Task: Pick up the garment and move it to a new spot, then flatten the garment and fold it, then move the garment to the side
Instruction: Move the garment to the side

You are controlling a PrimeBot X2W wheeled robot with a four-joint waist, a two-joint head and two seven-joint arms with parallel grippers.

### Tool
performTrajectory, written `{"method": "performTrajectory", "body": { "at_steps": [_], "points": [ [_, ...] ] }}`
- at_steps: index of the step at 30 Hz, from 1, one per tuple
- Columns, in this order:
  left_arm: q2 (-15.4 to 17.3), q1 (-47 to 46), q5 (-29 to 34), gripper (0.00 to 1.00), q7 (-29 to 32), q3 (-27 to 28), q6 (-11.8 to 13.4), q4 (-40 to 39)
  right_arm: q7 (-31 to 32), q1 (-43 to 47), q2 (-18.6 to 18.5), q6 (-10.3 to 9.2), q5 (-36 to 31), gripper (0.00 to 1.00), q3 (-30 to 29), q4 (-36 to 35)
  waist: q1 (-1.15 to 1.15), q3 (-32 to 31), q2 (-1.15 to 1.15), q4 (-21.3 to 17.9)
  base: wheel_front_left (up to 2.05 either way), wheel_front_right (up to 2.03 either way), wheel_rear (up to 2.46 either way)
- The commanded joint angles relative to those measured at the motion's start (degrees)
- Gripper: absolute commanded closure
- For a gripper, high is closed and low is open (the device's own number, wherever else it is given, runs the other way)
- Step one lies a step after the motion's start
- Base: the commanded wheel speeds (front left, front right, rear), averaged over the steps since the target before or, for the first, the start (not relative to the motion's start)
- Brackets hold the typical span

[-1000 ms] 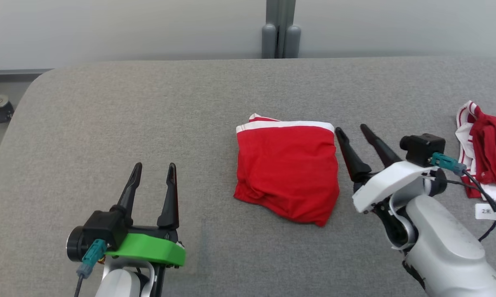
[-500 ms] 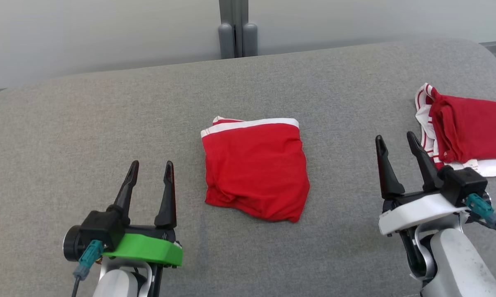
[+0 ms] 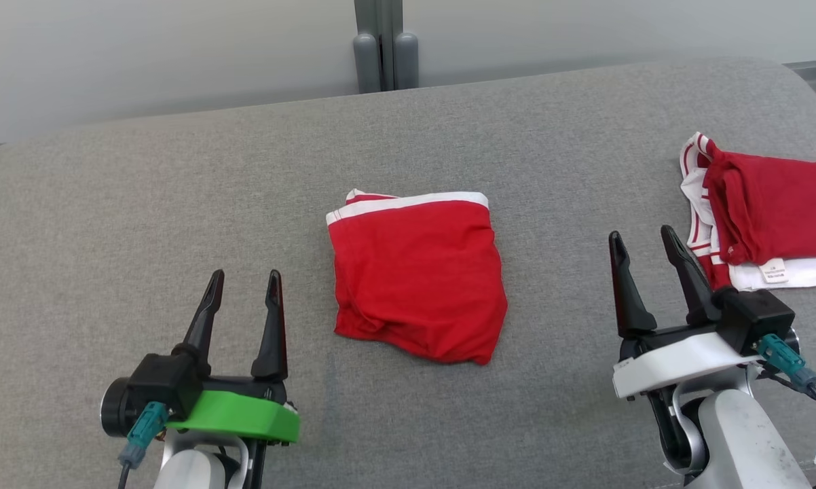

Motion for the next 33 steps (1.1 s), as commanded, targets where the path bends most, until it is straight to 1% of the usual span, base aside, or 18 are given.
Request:
{"method": "performTrajectory", "body": {
  "at_steps": [1, 5, 7, 10, 15, 22, 26, 32, 33],
  "points": [
    [0.18, -0.70, 0.08, 0.00, 0.02, -0.19, -0.01, -0.25, -0.24, 0.06, 0.07, -0.01, 0.20, 0.00, 0.25, 0.19, 0.00, 0.43, 0.00, 0.51, 0.00, 0.00, 0.00],
    [0.18, -1.83, -0.42, 0.00, 0.02, -1.05, -0.08, -0.56, -0.21, -1.17, -0.19, -0.01, -0.85, 0.00, 1.22, 3.39, 0.00, 1.89, 0.00, 2.43, 0.00, 0.00, 0.00],
    [0.19, -2.19, -0.49, 0.00, 0.01, -1.46, -0.06, -0.49, 0.88, -2.19, -0.11, -0.01, -1.49, 0.00, 1.86, 6.13, 0.00, 2.62, 0.00, 3.57, 0.00, 0.00, 0.00],
    [0.18, -2.87, -0.49, 0.00, 0.01, -2.11, -0.10, -0.18, 2.12, -4.40, 0.35, -0.01, 1.69, 0.00, 4.01, 10.11, 0.00, 3.83, 0.00, 5.54, 0.00, 0.00, 0.00],
    [0.18, -3.55, -0.65, 0.00, 0.02, -3.14, 0.32, -0.53, 3.67, -8.57, -0.06, -0.01, 4.50, 0.00, 6.38, 17.25, 0.00, 5.25, 0.00, 8.92, 0.00, 0.00, 0.00],
    [0.17, -4.16, -1.21, 0.00, 0.02, -4.09, 0.79, -0.11, 7.51, -13.90, 0.44, -0.01, 10.40, 0.00, 6.97, 27.25, 0.00, 6.29, 0.00, 12.75, 0.00, 0.00, 0.00],
    [0.17, -4.41, -1.67, 0.00, 0.02, -4.78, 1.00, -0.10, 9.48, -15.99, 0.44, -0.01, 11.33, 0.00, 7.23, 32.05, 0.00, 6.64, 0.00, 14.55, 0.00, 0.00, 0.00],
    [0.17, -3.96, -1.63, 0.00, 0.02, -4.58, 1.36, -0.10, 9.02, -17.71, 0.59, 0.00, 10.84, 0.00, 9.22, 36.65, 0.00, 6.57, 0.00, 15.03, 0.00, 0.00, 0.00],
    [0.16, -3.78, -1.49, 0.00, 0.02, -4.45, 1.40, -0.02, 9.05, -17.90, 0.65, 0.00, 10.86, 0.19, 9.81, 37.30, 0.00, 6.50, 0.00, 14.80, 0.00, 0.00, 0.00]
  ]
}}
